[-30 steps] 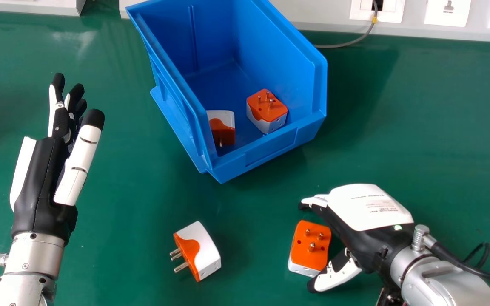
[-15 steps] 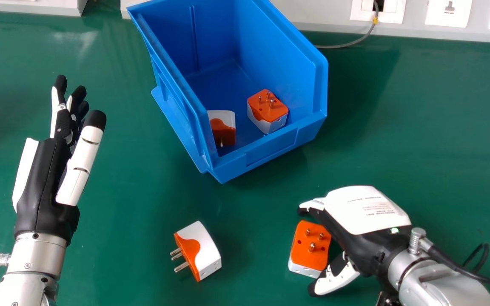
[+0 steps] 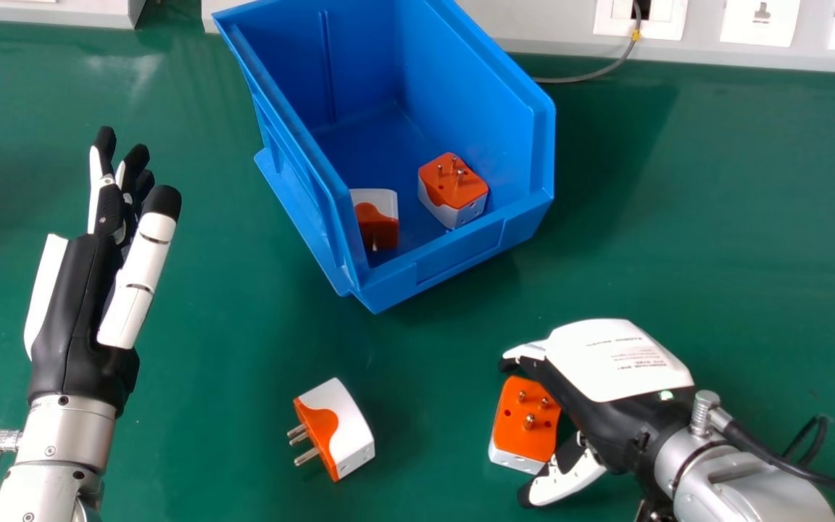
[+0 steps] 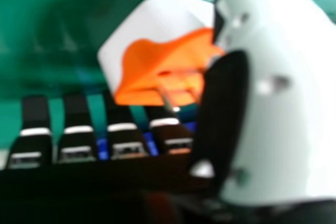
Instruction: Pick all objects and put in blue box
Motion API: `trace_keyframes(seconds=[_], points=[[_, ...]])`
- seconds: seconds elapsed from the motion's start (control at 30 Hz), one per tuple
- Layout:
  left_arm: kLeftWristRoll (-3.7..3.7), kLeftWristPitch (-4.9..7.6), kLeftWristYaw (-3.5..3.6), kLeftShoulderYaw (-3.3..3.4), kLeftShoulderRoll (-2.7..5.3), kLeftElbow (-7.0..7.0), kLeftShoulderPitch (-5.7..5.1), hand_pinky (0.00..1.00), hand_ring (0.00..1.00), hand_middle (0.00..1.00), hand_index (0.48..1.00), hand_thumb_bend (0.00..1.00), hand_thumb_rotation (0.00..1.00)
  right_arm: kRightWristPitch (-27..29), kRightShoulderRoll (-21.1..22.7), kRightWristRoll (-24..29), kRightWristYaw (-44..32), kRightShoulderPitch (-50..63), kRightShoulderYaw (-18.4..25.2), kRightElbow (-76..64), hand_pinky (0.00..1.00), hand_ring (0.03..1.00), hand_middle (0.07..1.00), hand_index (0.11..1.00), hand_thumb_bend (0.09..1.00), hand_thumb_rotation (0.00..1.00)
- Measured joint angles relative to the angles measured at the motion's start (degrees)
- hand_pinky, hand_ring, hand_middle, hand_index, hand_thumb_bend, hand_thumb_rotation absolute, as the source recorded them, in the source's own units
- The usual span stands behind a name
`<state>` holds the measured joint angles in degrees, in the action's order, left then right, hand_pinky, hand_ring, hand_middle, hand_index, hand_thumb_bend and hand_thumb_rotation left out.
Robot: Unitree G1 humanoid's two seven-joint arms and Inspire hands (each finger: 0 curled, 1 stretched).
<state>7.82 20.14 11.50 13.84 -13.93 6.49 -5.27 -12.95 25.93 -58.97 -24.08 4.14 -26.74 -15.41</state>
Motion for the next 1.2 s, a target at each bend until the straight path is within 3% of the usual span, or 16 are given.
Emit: trace_keyframes(seconds=[0.17,0.2,0.23,0.27,0.3,0.33,0.43,0.77,1.03,1.2], points=[[0.05,0.38,0.19,-0.09,0.0,0.24,0.03,1.0,1.0,1.0,1.0,0.58,0.85,2.16,-0.53,0.59,5.51,-0.38,0.24,3.25,0.7,0.762,0.799,0.771,0.545,0.25],[0.06,0.38,0.23,-0.09,0.0,0.23,0.04,1.0,1.0,1.0,1.0,0.58,0.85,2.7,-0.64,0.88,7.29,-0.23,0.29,4.07,0.58,0.632,0.682,0.711,0.537,0.23],[0.06,0.38,0.28,-0.09,0.0,0.22,0.04,1.0,1.0,1.0,1.0,0.58,0.85,3.26,-0.69,1.13,9.02,-0.04,0.32,4.74,0.58,0.632,0.682,0.711,0.537,0.23],[0.06,0.38,0.28,-0.06,0.0,0.22,0.04,1.0,1.0,1.0,1.0,0.58,0.85,3.93,-0.7,1.15,10.75,0.09,0.35,5.36,0.48,0.534,0.593,0.663,0.53,0.21],[0.06,0.38,0.25,-0.04,0.0,0.22,0.04,1.0,1.0,1.0,1.0,0.58,0.85,4.78,-0.68,1.17,12.57,0.42,0.37,6.17,0.48,0.534,0.593,0.663,0.53,0.21],[0.05,0.39,0.27,-0.06,0.0,0.22,0.06,1.0,1.0,1.0,1.0,0.58,0.85,5.43,-0.62,1.22,14.0,0.64,0.35,6.8,0.4,0.451,0.512,0.624,0.524,0.19],[0.07,0.38,0.33,-0.07,0.0,0.22,0.09,1.0,1.0,1.0,1.0,0.58,0.85,6.98,-0.26,1.37,16.75,0.71,0.36,8.27,0.35,0.439,0.505,0.596,0.522,0.15],[0.08,0.36,0.21,0.11,-0.01,0.16,0.07,1.0,1.0,1.0,1.0,0.57,0.85,9.64,-0.5,2.7,20.31,-0.19,0.16,9.86,0.35,0.43,0.499,0.539,0.505,0.06],[-0.05,0.18,-0.6,0.11,-0.03,-0.46,-0.35,1.0,1.0,1.0,1.0,0.56,0.85,9.71,-0.55,2.84,20.41,-0.24,0.31,9.95,0.35,0.427,0.499,0.517,0.499,0.02],[-0.59,0.16,-0.77,0.09,-0.04,-0.91,-1.03,1.0,1.0,1.0,1.0,0.56,0.85,9.52,-0.72,2.7,20.49,-0.04,0.37,9.81,0.35,0.426,0.501,0.51,0.497,0.02]])
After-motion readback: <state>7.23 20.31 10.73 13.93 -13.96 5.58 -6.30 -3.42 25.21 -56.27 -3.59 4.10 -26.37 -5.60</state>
